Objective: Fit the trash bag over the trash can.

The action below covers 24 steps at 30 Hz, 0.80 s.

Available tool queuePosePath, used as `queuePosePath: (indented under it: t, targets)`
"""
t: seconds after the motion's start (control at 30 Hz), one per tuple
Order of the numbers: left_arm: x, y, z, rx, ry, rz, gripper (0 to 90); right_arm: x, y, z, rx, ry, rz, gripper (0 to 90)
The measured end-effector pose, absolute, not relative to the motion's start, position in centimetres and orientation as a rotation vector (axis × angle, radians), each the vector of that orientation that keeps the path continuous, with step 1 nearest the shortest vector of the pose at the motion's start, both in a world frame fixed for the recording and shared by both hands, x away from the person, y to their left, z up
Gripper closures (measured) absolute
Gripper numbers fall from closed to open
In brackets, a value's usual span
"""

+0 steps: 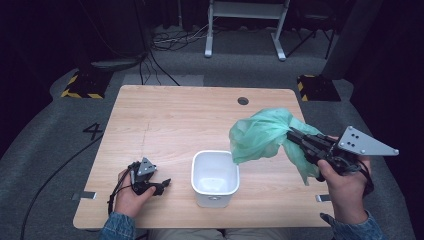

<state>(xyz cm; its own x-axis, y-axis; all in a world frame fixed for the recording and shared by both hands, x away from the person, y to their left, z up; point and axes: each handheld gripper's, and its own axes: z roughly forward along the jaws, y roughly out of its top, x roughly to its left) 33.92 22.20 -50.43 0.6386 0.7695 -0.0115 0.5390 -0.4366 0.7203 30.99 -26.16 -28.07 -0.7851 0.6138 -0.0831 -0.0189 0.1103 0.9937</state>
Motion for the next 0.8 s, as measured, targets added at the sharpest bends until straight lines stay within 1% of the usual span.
queuePosePath:
  t: [0.4,0.8]
  targets:
    - [33.9,22.2,-50.4,2.148,1.016,0.418,22.9,30.9,-23.6,-28.4,0.515,1.988,1.739,89.7]
    - [33.9,22.2,-50.4,2.143,1.020,0.411,23.0,31.4,-21.0,-30.0,0.482,2.091,1.734,89.5]
